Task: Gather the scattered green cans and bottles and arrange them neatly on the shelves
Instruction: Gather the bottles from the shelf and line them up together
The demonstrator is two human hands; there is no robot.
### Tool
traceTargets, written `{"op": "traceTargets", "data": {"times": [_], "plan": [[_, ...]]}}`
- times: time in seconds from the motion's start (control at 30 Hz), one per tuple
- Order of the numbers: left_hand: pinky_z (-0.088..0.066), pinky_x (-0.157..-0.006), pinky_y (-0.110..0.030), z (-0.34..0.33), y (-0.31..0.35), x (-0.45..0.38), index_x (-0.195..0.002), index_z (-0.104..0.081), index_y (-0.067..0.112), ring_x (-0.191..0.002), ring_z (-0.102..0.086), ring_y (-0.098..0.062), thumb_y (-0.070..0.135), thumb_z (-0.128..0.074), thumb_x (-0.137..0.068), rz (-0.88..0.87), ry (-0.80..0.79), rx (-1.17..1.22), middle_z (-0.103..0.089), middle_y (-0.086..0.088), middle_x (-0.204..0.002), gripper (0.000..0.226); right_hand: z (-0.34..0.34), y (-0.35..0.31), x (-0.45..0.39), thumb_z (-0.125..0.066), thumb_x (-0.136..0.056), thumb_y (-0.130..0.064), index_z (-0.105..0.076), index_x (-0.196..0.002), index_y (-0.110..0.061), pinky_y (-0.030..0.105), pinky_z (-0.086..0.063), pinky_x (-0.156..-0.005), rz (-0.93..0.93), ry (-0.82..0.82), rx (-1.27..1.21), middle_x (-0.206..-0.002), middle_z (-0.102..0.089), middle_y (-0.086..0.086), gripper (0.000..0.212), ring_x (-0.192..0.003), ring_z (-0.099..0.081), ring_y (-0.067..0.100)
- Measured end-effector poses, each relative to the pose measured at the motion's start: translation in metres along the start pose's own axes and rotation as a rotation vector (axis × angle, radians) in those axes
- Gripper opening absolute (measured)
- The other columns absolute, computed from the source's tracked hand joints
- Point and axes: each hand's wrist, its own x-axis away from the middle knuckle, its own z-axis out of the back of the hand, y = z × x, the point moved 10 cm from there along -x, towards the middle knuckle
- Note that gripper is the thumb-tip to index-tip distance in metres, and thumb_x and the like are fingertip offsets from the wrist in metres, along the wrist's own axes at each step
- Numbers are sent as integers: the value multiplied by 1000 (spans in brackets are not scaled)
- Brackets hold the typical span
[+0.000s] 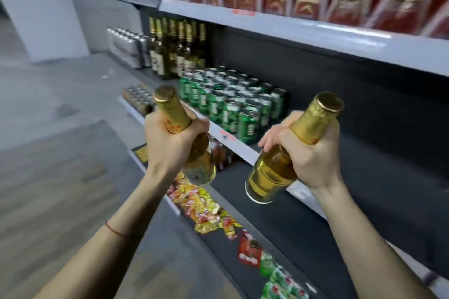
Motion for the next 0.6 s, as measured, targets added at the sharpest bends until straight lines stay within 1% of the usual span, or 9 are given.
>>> {"op": "traceTargets", "data": {"times": [0.1, 0.13, 0.2, 0.27, 0.33, 0.4, 0.47, 0.53, 0.6], "plan": [[-52, -62, -41, 46, -14, -38, -60, -62, 2, -60, -61, -28, 2, -81, -64, 10, 92, -7, -63, -17, -63, 19, -62, 15, -35, -64, -72, -1, -66, -50, -15, 53, -57, -63, 13, -62, -48, -54, -67, 3, 26, -59, -69, 41], [-52, -62, -41, 58, -19, -50, -62, -62, -1, -61, -63, -28, 2, -81, -63, 8, 114, -18, -63, -22, -65, 19, -80, 21, -46, -64, -71, -2, -67, -50, -16, 53, -57, -63, 16, -81, -65, -53, -67, 2, 26, -59, -69, 41], [-55, -60, -45, 76, -31, -71, -65, -61, -5, -62, -66, -38, 1, -80, -63, -9, 151, -46, -64, -31, -71, 20, -113, 37, -67, -63, -72, 0, -67, -51, -15, 53, -58, -64, 20, -112, -89, -54, -68, 1, 27, -59, -70, 39], [-57, -63, -53, 88, -48, -92, -64, -62, -2, -68, -67, -50, 1, -80, -63, -16, 179, -70, -65, -31, -73, 18, -141, 57, -86, -63, -74, 1, -68, -51, -17, 51, -59, -66, 16, -131, -107, -54, -68, 0, 28, -59, -71, 37], [-57, -64, -55, 95, -65, -117, -63, -62, -1, -70, -66, -52, 1, -80, -63, -16, 185, -86, -66, -31, -74, 18, -166, 77, -107, -63, -74, 1, -68, -52, -18, 49, -60, -68, 16, -142, -134, -55, -69, 0, 29, -60, -71, 35], [-55, -63, -50, 96, -83, -146, -62, -61, 0, -65, -65, -45, 1, -80, -64, -17, 171, -109, -65, -29, -72, 19, -188, 99, -129, -63, -75, 2, -68, -52, -14, 46, -61, -70, 23, -141, -158, -55, -69, -2, 28, -60, -72, 33], [-52, -61, -38, 97, -99, -181, -61, -64, 5, -62, -64, -29, 3, -80, -64, -31, 157, -111, -67, -14, -64, 17, -206, 123, -155, -62, -75, 4, -67, -53, -9, 43, -61, -70, 35, -122, -183, -55, -69, -1, 26, -60, -72, 31], [-52, -60, -31, 95, -113, -219, -64, -66, 3, -60, -63, -21, 5, -79, -66, -40, 149, -104, -67, -1, -63, 13, -220, 145, -185, -63, -75, 6, -68, -54, -7, 42, -61, -70, 45, -81, -195, -56, -70, 1, 25, -60, -72, 31], [-51, -60, -28, 94, -127, -260, -66, -63, -2, -58, -64, -18, 5, -78, -67, -43, 154, -94, -67, -5, -63, 17, -233, 166, -215, -63, -76, 5, -68, -56, -5, 40, -62, -69, 56, -39, -201, -58, -71, 5, 23, -60, -73, 28]]}}
